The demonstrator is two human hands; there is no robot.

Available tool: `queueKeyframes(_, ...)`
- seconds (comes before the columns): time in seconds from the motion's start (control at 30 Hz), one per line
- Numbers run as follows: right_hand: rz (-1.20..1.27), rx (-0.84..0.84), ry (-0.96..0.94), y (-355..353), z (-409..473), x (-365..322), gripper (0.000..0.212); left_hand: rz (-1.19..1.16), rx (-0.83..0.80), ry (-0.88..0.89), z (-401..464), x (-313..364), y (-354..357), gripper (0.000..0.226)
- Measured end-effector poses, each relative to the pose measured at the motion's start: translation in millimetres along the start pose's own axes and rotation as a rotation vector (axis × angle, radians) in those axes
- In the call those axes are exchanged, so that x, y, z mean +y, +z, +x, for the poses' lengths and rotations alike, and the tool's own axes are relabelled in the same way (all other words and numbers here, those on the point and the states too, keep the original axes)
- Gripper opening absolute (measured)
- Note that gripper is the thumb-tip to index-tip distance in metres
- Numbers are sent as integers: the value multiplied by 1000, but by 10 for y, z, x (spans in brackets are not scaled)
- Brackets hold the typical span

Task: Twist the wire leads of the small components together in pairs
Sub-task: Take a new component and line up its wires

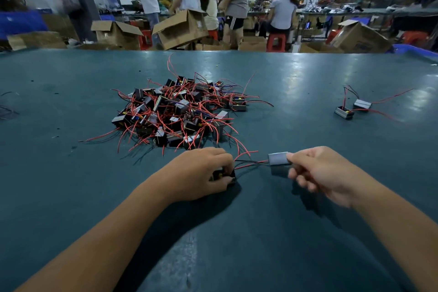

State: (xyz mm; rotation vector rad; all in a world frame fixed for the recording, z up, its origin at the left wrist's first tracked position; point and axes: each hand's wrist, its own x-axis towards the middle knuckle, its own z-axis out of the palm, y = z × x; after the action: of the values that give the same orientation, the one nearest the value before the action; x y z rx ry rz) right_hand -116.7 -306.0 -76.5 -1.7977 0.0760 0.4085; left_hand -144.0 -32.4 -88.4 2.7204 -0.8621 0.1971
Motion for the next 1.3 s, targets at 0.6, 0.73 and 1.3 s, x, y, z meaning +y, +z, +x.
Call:
queueKeyframes(0.6, -826, 36, -459, -421, -189, 140, 20, 69, 82, -51, 3, -28, 18, 29)
queueKeyframes(0.73, -915, 99, -530, -399, -204, 169, 18, 29, 108, -77, 12, -23, 27, 26)
queueKeyframes(1.3, 911, 91, -68, 316, -335, -222, 9, -48, 153, -143, 33, 15, 58, 12)
